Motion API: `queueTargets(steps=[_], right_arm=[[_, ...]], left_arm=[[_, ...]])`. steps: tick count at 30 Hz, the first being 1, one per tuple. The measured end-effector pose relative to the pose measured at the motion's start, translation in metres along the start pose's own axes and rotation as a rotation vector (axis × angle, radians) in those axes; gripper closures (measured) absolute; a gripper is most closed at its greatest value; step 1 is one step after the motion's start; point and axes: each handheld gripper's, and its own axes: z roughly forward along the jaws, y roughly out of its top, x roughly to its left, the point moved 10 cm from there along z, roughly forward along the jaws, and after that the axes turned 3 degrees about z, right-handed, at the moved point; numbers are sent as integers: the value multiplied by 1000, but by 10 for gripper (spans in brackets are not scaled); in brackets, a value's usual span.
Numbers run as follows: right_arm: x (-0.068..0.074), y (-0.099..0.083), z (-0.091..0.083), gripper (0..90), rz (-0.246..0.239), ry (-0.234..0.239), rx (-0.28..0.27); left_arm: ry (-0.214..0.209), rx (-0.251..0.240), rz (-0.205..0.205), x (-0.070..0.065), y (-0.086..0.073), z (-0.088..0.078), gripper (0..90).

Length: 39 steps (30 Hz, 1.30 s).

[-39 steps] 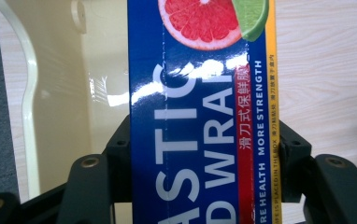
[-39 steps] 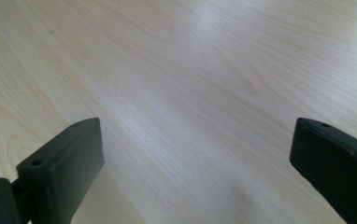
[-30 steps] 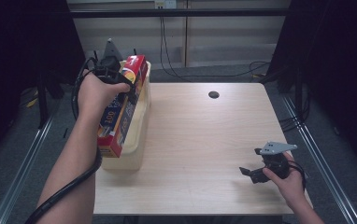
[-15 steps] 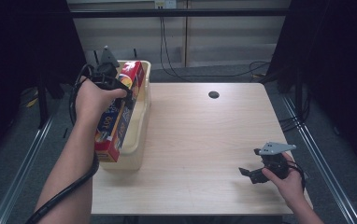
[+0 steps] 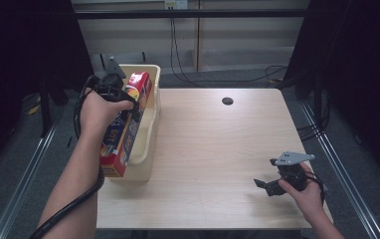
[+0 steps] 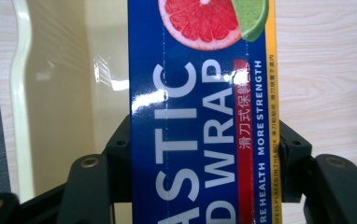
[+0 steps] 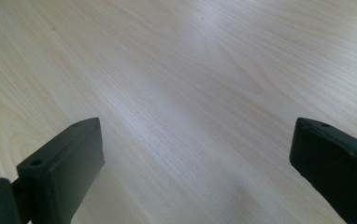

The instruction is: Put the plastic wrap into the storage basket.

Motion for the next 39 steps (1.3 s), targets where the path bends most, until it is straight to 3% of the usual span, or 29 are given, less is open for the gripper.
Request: queueTargets(steps=[12, 39], right_arm=[[-1, 0, 0, 27, 0, -10, -6], [-3, 1, -1, 27, 6, -21, -8]], left_arm=[[14, 29, -12, 7, -4, 16, 404], [-17, 79, -54, 10, -16, 45, 401]])
